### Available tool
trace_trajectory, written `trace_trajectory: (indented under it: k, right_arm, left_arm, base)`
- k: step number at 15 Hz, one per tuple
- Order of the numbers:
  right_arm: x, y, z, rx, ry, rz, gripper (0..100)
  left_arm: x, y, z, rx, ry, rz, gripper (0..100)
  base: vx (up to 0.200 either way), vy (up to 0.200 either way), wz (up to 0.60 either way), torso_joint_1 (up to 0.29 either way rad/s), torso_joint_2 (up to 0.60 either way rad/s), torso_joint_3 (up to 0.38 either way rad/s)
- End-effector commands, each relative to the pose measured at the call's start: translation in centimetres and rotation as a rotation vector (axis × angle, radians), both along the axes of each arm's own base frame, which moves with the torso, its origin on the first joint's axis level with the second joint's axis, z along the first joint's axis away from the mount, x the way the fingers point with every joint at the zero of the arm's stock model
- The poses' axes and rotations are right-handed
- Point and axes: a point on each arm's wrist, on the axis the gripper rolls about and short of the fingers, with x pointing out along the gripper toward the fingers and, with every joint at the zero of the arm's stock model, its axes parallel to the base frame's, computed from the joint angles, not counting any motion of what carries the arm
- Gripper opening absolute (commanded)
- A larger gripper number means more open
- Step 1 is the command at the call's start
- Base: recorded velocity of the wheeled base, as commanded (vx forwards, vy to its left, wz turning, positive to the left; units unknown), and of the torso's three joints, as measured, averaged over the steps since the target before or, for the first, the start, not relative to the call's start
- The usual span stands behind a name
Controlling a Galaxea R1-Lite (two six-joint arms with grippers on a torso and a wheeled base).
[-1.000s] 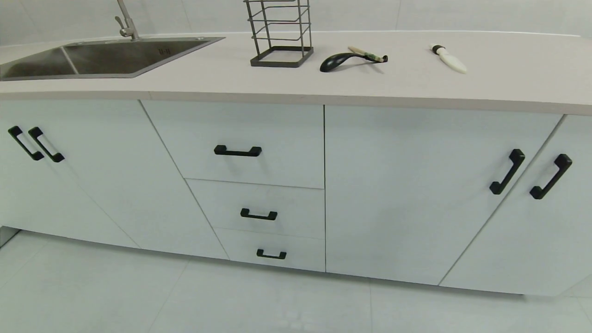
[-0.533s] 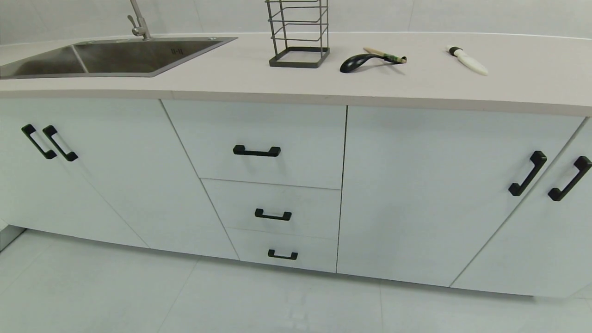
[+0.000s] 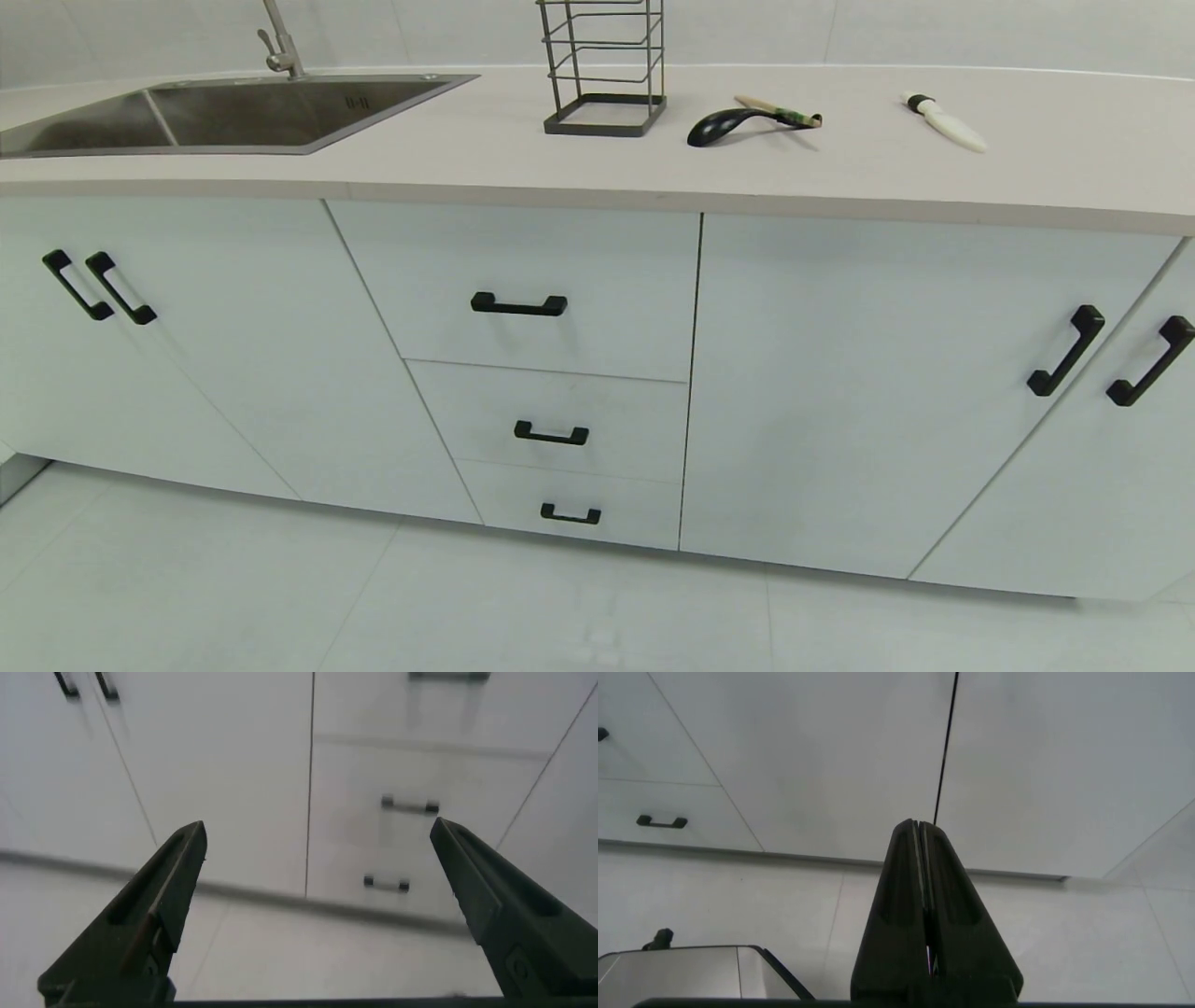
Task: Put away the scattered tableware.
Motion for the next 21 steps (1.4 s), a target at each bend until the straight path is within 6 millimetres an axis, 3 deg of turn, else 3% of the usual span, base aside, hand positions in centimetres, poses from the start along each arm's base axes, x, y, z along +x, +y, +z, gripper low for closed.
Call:
trace_trajectory:
  k: [1,3,5,6,7,8,10,11,14,16,17,18,21]
  right_arm:
    - [0.0,0.0,0.0,0.000,0.002,0.000,0]
    - [0.0,0.0,0.0,0.000,0.000,0.000,0]
    - [0.0,0.0,0.0,0.000,0.000,0.000,0]
    - [0.0,0.0,0.0,0.000,0.000,0.000,0]
    - [0.0,0.0,0.0,0.000,0.000,0.000,0]
    - [0.0,0.0,0.0,0.000,0.000,0.000,0]
    - [0.0,0.0,0.0,0.000,0.000,0.000,0]
    - [0.0,0.0,0.0,0.000,0.000,0.000,0]
    - [-0.1,0.0,0.0,-0.001,-0.011,0.031,0]
    - [-0.7,-0.1,-0.2,-0.003,-0.097,0.077,0]
    - [-0.7,-0.1,-0.2,-0.003,-0.097,0.077,0]
    - [-0.7,-0.1,-0.2,-0.005,-0.097,0.080,0]
    - [-0.7,-0.1,-0.2,-0.005,-0.097,0.079,0]
  left_arm:
    - [0.2,-0.1,3.0,0.061,0.009,-0.058,100]
    - [0.8,-0.4,4.7,0.233,0.029,-0.174,100]
    - [3.9,-0.8,7.1,0.558,0.105,-0.329,100]
    - [4.2,-0.8,7.3,0.581,0.108,-0.333,100]
    - [6.5,-1.0,8.8,0.705,0.140,-0.379,100]
    - [7.5,-1.1,9.0,0.743,0.157,-0.407,100]
    - [9.2,-1.2,8.7,0.798,0.219,-0.439,100]
    - [11.1,-1.3,7.8,0.873,0.294,-0.479,100]
    - [14.1,-1.8,5.5,1.088,0.447,-0.576,100]
    - [15.9,-3.5,3.6,1.155,0.567,-0.704,100]
    - [15.9,-3.5,3.6,1.155,0.567,-0.704,100]
    - [18.6,-5.2,2.6,1.206,0.603,-0.791,100]
    - [21.0,-5.9,2.9,1.231,0.602,-0.781,100]
  base:
    - [0.000,0.000,0.00,0.000,0.00,0.000]
    - [0.000,0.000,0.00,0.000,0.00,0.000]
    - [0.000,0.000,0.00,0.000,0.00,0.000]
    - [0.000,0.000,0.00,0.000,0.00,0.000]
    - [0.000,0.000,0.00,0.000,0.00,0.000]
    - [0.000,0.000,0.00,0.000,0.00,0.000]
    - [0.000,0.000,0.00,0.000,0.00,0.000]
    - [0.000,0.000,0.00,0.000,0.00,0.000]
    - [0.000,0.000,0.00,0.000,0.00,0.000]
    - [0.000,0.000,0.00,0.000,0.00,0.000]
    - [0.000,0.000,0.00,0.000,0.00,0.000]
    - [0.000,0.000,0.00,0.000,0.00,0.000]
    - [0.000,0.000,0.00,0.000,0.00,0.000]
